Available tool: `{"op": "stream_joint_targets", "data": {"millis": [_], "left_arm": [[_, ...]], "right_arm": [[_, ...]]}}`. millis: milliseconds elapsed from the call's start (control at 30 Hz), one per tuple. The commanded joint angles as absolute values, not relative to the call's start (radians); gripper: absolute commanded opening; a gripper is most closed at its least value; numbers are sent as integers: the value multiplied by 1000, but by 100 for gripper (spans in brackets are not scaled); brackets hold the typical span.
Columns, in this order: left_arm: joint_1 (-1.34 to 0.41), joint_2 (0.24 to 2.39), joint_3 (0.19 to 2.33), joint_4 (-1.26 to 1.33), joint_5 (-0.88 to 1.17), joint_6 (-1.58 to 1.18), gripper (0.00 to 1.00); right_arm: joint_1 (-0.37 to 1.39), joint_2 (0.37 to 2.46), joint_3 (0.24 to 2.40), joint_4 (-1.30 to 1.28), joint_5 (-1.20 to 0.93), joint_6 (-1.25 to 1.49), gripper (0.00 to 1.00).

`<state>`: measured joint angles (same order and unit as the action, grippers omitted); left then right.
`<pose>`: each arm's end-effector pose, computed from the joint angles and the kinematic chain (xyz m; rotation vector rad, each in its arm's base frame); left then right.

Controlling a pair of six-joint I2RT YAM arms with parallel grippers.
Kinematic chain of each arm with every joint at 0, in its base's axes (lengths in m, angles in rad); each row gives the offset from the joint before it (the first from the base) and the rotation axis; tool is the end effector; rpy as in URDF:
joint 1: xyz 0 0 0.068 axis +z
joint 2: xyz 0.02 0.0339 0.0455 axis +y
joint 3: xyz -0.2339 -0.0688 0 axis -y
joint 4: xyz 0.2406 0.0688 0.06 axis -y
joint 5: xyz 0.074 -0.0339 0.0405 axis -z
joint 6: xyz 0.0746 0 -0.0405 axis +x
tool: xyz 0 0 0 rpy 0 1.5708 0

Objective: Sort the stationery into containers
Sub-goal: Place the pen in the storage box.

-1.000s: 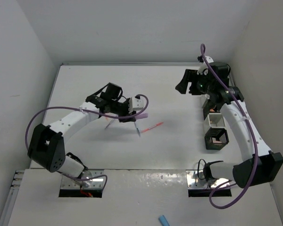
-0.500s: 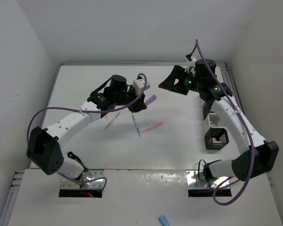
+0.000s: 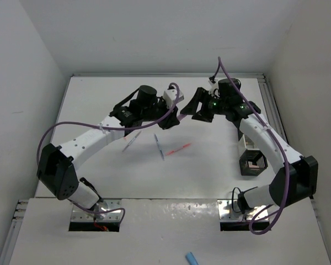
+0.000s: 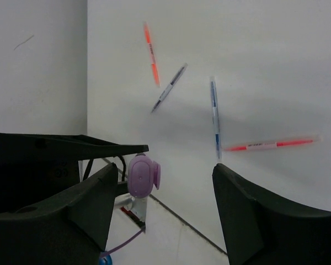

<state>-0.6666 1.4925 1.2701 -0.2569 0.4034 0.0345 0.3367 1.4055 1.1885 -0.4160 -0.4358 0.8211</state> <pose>0.2775 -0.2556 0.2864 0.9611 1.8731 -0.8004 0.3139 0.1432 0.2672 0.3083 2.3492 1.0890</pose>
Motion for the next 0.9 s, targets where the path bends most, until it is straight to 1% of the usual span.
{"op": "stream_joint_targets", "data": {"millis": [0, 100, 133, 200, 233, 300, 333, 367, 400, 433, 467, 500, 533, 567, 600, 700, 733, 767, 800, 867], "left_arm": [[-683, 1499, 1335, -215, 410, 9, 0], [-693, 1508, 1350, -218, 425, 11, 0], [-702, 1512, 1353, -216, 428, 9, 0], [-712, 1513, 1354, -216, 430, 11, 0], [-713, 1513, 1353, -216, 430, 11, 0], [-715, 1516, 1354, -215, 431, 11, 0], [-716, 1516, 1356, -213, 431, 9, 0], [-715, 1516, 1358, -219, 431, 9, 0], [-715, 1517, 1362, -221, 430, 11, 17], [-712, 1516, 1364, -225, 430, 9, 28], [-706, 1516, 1365, -233, 430, -21, 34], [-690, 1513, 1361, -235, 425, -29, 52], [-678, 1506, 1355, -233, 414, -43, 63], [-655, 1502, 1350, -235, 382, -73, 80], [-643, 1490, 1342, -238, 327, -77, 100], [-598, 1459, 1318, -264, 258, -58, 100], [-586, 1456, 1312, -270, 244, -54, 100], [-574, 1448, 1307, -279, 233, -40, 100], [-566, 1448, 1304, -290, 224, -31, 100], [-554, 1440, 1298, -299, 193, -31, 100]], "right_arm": [[348, 1413, 1200, -354, -471, 851, 68], [351, 1420, 1207, -344, -477, 853, 64], [351, 1425, 1210, -342, -477, 851, 59], [351, 1430, 1218, -338, -479, 851, 52], [351, 1431, 1219, -333, -479, 853, 40], [350, 1433, 1224, -327, -488, 850, 24], [351, 1433, 1227, -327, -486, 845, 12], [351, 1431, 1232, -330, -486, 835, 7], [350, 1428, 1235, -339, -486, 827, 2], [347, 1425, 1236, -342, -483, 818, 0], [339, 1422, 1238, -354, -483, 802, 0], [327, 1416, 1241, -365, -485, 793, 0], [289, 1396, 1246, -376, -485, 781, 0], [263, 1388, 1249, -400, -486, 750, 0], [224, 1379, 1253, -419, -488, 732, 0], [31, 1358, 1308, -517, -477, 585, 0], [5, 1355, 1325, -538, -442, 533, 0], [-47, 1345, 1327, -563, -410, 438, 0], [-108, 1345, 1319, -560, -378, 437, 0], [-172, 1325, 1281, -542, -313, 314, 0]]}}
